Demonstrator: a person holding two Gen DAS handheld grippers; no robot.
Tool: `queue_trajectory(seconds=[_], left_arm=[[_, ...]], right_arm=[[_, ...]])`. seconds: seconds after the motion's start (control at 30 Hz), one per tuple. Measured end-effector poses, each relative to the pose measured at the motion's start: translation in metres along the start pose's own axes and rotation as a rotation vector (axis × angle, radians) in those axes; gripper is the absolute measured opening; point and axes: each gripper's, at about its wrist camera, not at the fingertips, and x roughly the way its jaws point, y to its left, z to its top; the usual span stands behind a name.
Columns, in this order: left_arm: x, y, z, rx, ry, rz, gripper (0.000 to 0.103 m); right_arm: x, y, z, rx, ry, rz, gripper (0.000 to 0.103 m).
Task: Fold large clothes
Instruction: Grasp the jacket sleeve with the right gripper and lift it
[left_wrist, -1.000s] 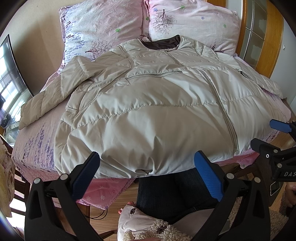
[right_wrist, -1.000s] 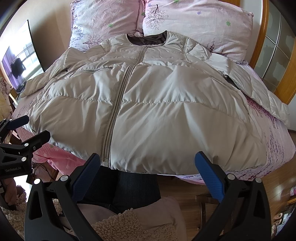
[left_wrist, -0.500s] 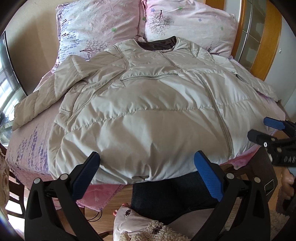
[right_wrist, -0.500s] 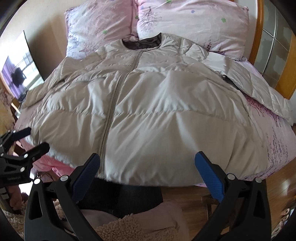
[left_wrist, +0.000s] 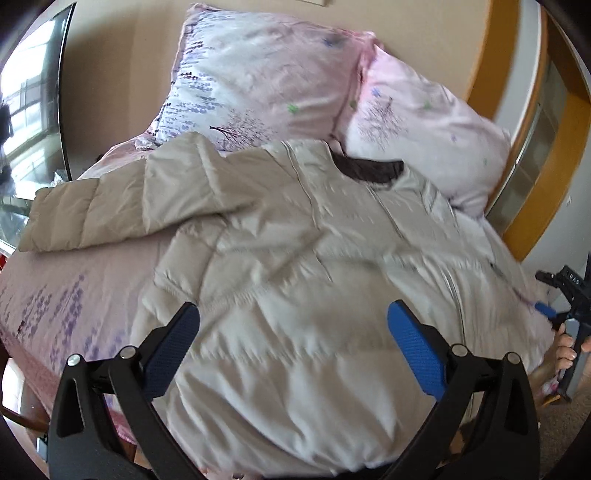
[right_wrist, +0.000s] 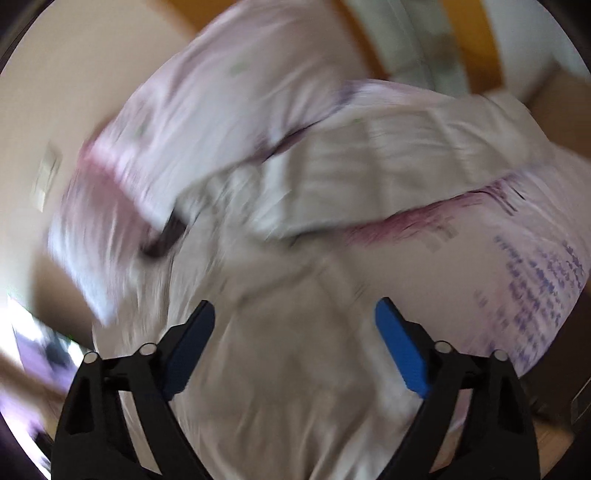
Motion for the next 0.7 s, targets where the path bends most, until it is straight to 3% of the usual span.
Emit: queue_trajectory(seconds=[0.07,0.3,0.43,0.53,0.7], left_arm=[[0.006,0.011,0.011,-0.031,-0.002,-0.009,0.101],[0.029,0.032,0.039,-0.038,-0.040,-0.004,0.101],[0.041,0.039,0.051,-0.047,-0.022,-0.010,0.101],[0.058,0.046,0.060,-0.069,0.046,-0.031,0.101],[0.072,0.051,0.068,-0.082,0.035,-0.034,0.101]], right_arm=[[0.006,-0.034,0.024,0.157,-0.022,0.016,0.071],[0.024,-0.138,0.074,0.535,-0.084,-0.034,0.051],[0.023,-0.163,0.081,0.600,-0.116,-0.102,0.048],[0.018,-0.174,0.086,0.610,-0.157,-0.139,0.044],[0.014,-0.181,0.097,0.589,-0.204,-0.220,0.036]])
